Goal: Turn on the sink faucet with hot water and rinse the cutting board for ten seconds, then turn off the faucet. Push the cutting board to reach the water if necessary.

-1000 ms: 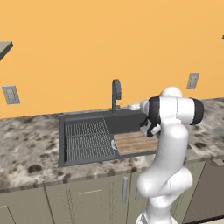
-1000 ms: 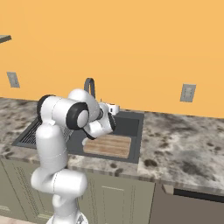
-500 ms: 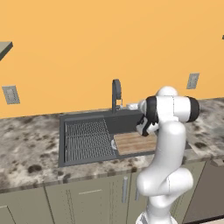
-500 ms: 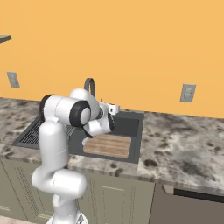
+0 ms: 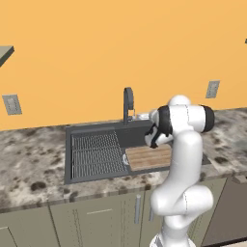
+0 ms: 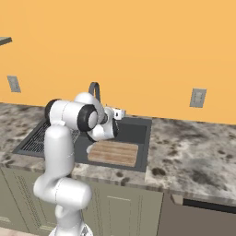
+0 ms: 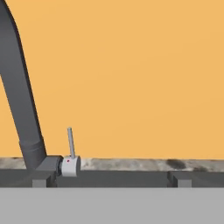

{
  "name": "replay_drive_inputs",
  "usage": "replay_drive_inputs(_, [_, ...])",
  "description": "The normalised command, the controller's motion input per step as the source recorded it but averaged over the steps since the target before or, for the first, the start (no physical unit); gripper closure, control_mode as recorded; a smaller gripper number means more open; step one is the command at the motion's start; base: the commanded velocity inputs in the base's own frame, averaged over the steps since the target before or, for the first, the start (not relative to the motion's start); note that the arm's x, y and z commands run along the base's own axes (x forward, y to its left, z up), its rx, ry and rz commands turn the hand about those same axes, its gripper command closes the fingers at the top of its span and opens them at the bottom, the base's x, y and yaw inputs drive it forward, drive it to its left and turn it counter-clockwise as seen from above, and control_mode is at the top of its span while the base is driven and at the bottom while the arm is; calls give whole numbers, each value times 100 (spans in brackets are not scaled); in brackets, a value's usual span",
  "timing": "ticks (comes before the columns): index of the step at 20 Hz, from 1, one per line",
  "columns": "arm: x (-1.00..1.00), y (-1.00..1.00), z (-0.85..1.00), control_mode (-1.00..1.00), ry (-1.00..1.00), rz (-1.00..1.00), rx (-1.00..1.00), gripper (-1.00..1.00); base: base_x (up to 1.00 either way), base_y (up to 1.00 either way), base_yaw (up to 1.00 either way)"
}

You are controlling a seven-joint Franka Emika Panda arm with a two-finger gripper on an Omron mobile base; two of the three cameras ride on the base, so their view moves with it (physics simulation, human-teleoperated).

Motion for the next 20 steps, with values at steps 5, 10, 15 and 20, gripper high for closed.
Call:
replay_drive_inputs(5, [7,2,-11,-100,-3,4,0,-100,0,0,0])
replay_drive_inputs(10, [1,0,-15,-100,0,2,0,-100,0,0,0])
replay_drive_inputs(15, [1,0,-10,-100,-2,0,0,-100,0,0,0])
replay_drive_inputs(20, [3,0,-17,-100,-9,0,1,-100,0,0,0])
